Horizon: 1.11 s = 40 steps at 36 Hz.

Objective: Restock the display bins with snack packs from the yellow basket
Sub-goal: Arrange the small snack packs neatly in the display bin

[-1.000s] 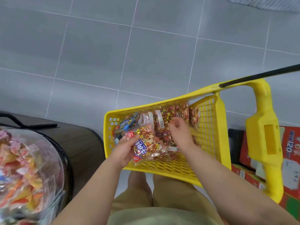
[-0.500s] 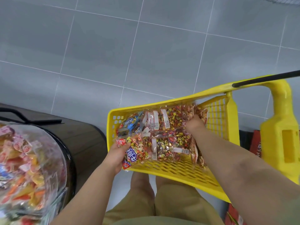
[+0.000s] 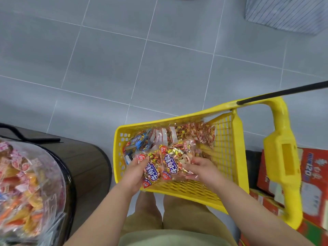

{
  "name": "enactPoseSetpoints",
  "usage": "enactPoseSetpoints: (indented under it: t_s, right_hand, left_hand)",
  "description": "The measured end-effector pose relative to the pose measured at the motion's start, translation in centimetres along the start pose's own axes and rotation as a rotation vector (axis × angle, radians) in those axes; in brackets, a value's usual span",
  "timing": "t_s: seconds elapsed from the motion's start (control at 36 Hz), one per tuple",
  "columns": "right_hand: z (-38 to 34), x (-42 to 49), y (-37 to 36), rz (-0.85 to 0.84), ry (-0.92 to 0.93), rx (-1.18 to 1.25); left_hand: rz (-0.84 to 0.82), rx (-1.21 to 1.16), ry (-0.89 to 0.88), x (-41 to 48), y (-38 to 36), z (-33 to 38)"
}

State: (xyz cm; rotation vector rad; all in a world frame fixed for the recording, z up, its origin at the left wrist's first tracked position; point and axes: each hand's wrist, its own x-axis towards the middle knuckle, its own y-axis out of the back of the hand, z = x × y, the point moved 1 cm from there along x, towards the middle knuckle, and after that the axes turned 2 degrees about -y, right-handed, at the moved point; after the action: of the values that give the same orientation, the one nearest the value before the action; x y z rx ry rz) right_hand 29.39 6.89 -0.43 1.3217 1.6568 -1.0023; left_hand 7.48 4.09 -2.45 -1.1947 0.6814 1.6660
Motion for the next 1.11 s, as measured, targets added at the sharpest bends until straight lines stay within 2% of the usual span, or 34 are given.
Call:
enactPoseSetpoints:
  t_s: [0.08,0.17,0.25,0.36,0.42,0.5,0.56,0.61,0.69,0.78,0.94,1.11]
  right_hand:
    - [1.0,-0.2,-1.4,-0.048,-0.041,-0.031]
    - [1.5,0.0,-2.8,-0.059,-0.052,-0.062]
    - [1.5,0.4,-3.3,-0.102,-0.037,-0.170]
    - [1.3,0.8,-2.7,-0.132,-0.018,-0.261]
    - [1.6,1.2,-1.7,-0.009,0.058,-0.362]
    - [2.5,2.5,0.6,0.401,0.153,-0.503]
    - [3.2,3.6,2.2,0.571,0.169,-0.658]
    - [3.8,4.6,3.1,0.545,0.103,-0.763]
    - [4.6,5.9,3.2,0.387,-0.078,-0.872]
    - [5.0,6.8,3.4,0.375,-0.143,-0.970]
    - [4.3,6.9,3.5,0.405,-0.126,-0.924]
    - [1.7,3.8,4.0,0.453,0.122,-0.710]
  left_hand:
    - [-0.091,-0.034,0.072,-0.2,-0.9,0.4]
    - [-0.153,0.046,0.087,-0.3,-1.4,0.4]
    - [-0.143,0.085,0.061,-0.5,-1.3,-0.1]
    - [-0.110,0.013,0.063,-0.3,-1.6,-0.8]
    - [-0.061,0.023,0.040,0.1,-1.7,-1.0]
    - [0.003,0.038,0.011,0.6,-1.7,-1.4]
    - [0.045,0.051,-0.003,0.9,-1.6,-1.5]
    - [0.062,0.066,-0.012,1.0,-1.4,-1.6]
    - [0.085,0.078,-0.009,1.2,-1.1,-1.7]
    - [0.079,0.057,-0.015,1.3,-0.9,-2.0]
    - [0.135,0.065,-0.031,1.1,0.0,-2.2]
    - [0.189,0.025,-0.057,0.0,0.8,-1.8]
